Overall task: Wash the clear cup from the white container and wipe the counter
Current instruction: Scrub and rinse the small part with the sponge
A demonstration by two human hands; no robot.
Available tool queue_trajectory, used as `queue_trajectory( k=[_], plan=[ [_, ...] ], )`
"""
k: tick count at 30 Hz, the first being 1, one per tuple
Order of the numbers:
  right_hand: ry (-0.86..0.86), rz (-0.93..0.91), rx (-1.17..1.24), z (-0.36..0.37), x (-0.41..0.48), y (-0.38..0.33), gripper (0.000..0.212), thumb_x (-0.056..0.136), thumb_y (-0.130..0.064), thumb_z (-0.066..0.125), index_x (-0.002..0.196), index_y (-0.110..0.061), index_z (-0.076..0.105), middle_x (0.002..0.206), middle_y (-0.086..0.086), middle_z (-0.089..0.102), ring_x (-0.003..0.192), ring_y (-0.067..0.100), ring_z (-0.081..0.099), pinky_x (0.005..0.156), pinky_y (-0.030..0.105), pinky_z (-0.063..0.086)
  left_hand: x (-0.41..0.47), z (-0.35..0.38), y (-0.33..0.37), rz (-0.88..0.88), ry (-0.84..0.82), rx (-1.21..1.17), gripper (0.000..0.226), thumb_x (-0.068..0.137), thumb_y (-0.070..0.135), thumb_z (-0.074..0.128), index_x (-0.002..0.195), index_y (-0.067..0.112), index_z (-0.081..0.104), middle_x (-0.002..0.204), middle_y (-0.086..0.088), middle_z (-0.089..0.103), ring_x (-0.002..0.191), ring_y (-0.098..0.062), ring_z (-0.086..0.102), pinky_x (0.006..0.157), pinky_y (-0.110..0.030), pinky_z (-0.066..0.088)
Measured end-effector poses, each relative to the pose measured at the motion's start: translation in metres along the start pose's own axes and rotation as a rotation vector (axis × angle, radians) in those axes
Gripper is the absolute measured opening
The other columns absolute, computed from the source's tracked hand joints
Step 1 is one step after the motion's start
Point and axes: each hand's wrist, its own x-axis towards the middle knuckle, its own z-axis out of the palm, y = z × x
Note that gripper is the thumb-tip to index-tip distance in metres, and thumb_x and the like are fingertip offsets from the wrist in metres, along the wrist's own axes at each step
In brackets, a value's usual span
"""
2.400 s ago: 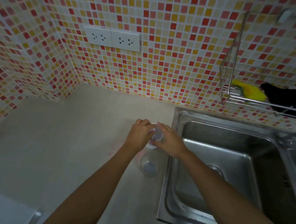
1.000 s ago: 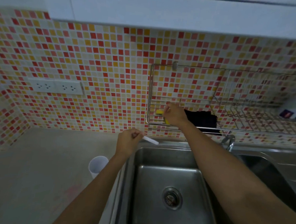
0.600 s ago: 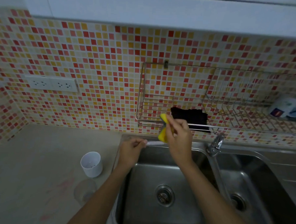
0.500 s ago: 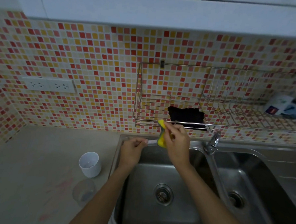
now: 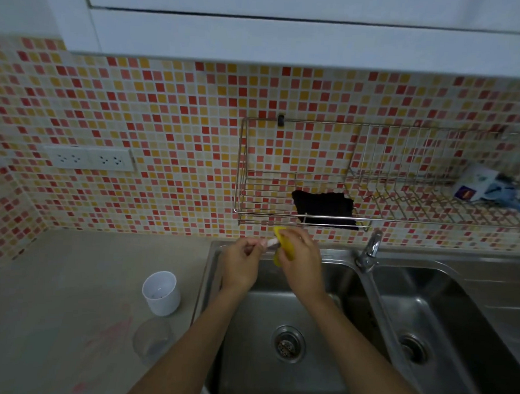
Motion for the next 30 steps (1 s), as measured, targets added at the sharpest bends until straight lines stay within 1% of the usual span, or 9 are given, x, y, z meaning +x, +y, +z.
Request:
queue_trajectory(
  k=[5,8,9,12,15,17,21,26,30],
  plan=[
    [-0.001,-0.096,-0.067,0.004,-0.014,-0.011,0.043,0.077,-0.004,0.073,0.117,-0.019,0.066,0.122,-0.001,0.06,0.109,0.019,0.051,0.093,0.026,0.039,-0.001,-0.006,-0.002,0.038,-0.07,-0.004,0.016,0.09,0.025,0.062,0.091,0.012,0.072,0.084,0.003,0.073,0.082,-0.009,0.068,0.077,-0.023,0.053],
    [0.03,0.056,-0.084,-0.002,-0.01,0.0,0.044,0.078,-0.005,0.072,0.119,-0.02,0.065,0.123,-0.003,0.062,0.113,0.019,0.054,0.096,0.019,0.03,-0.003,-0.011,-0.004,0.045,-0.074,0.033,0.015,0.089,0.027,0.063,0.091,0.015,0.072,0.084,0.005,0.072,0.083,-0.008,0.066,0.075,-0.021,0.051],
    [0.014,0.037,-0.1,-0.003,-0.012,-0.003,0.044,0.077,-0.005,0.072,0.119,-0.02,0.065,0.122,-0.004,0.063,0.112,0.018,0.054,0.096,0.018,0.028,-0.002,-0.012,-0.003,0.049,-0.08,0.034,0.015,0.089,0.026,0.063,0.091,0.014,0.072,0.085,0.005,0.072,0.083,-0.008,0.066,0.076,-0.021,0.05],
    [-0.012,-0.117,-0.163,0.001,-0.018,-0.013,0.044,0.076,-0.009,0.075,0.117,-0.021,0.065,0.12,-0.004,0.064,0.107,0.018,0.051,0.092,0.022,0.033,0.0,-0.015,-0.001,0.074,-0.117,0.015,0.013,0.089,0.023,0.063,0.091,0.014,0.073,0.085,0.004,0.073,0.084,-0.009,0.068,0.082,-0.028,0.054],
    [0.023,-0.065,-0.187,-0.007,-0.009,-0.011,0.039,0.075,-0.014,0.077,0.112,-0.02,0.067,0.112,-0.003,0.067,0.102,0.023,0.051,0.083,0.026,0.041,-0.002,-0.016,0.001,0.056,-0.123,0.041,0.014,0.089,0.027,0.063,0.093,0.018,0.073,0.084,0.005,0.073,0.084,-0.01,0.066,0.081,-0.032,0.055],
    [0.005,-0.102,-0.251,-0.01,-0.003,-0.008,0.033,0.073,-0.014,0.079,0.104,-0.018,0.069,0.102,-0.002,0.071,0.095,0.024,0.055,0.08,0.029,0.045,-0.005,-0.018,0.003,0.073,-0.135,0.057,0.015,0.089,0.028,0.063,0.096,0.02,0.073,0.085,0.007,0.073,0.084,-0.01,0.066,0.082,-0.033,0.055],
    [-0.04,-0.235,-0.306,-0.014,0.002,-0.009,0.032,0.07,-0.009,0.081,0.1,-0.014,0.07,0.094,0.001,0.072,0.089,0.025,0.058,0.075,0.034,0.053,-0.003,-0.025,0.0,0.226,-0.168,0.106,0.017,0.084,0.026,0.069,0.1,0.02,0.072,0.089,0.01,0.072,0.084,-0.003,0.066,0.082,-0.03,0.055],
    [-0.107,-0.243,-0.32,-0.02,0.006,-0.01,0.026,0.078,-0.009,0.074,0.103,-0.014,0.069,0.1,0.002,0.072,0.092,0.023,0.056,0.08,0.033,0.049,0.001,-0.034,0.002,0.519,-0.178,0.476,0.027,0.081,0.016,0.071,0.106,0.024,0.07,0.096,0.008,0.07,0.089,-0.006,0.057,0.08,-0.024,0.048],
    [-0.096,-0.159,-0.267,-0.018,0.009,-0.002,0.029,0.082,-0.013,0.071,0.111,-0.015,0.068,0.109,0.002,0.07,0.1,0.022,0.056,0.087,0.028,0.042,0.006,-0.033,0.001,0.441,-0.16,0.458,0.019,0.085,0.029,0.067,0.103,0.024,0.071,0.092,0.009,0.07,0.085,-0.003,0.059,0.077,-0.026,0.053]
  ],
)
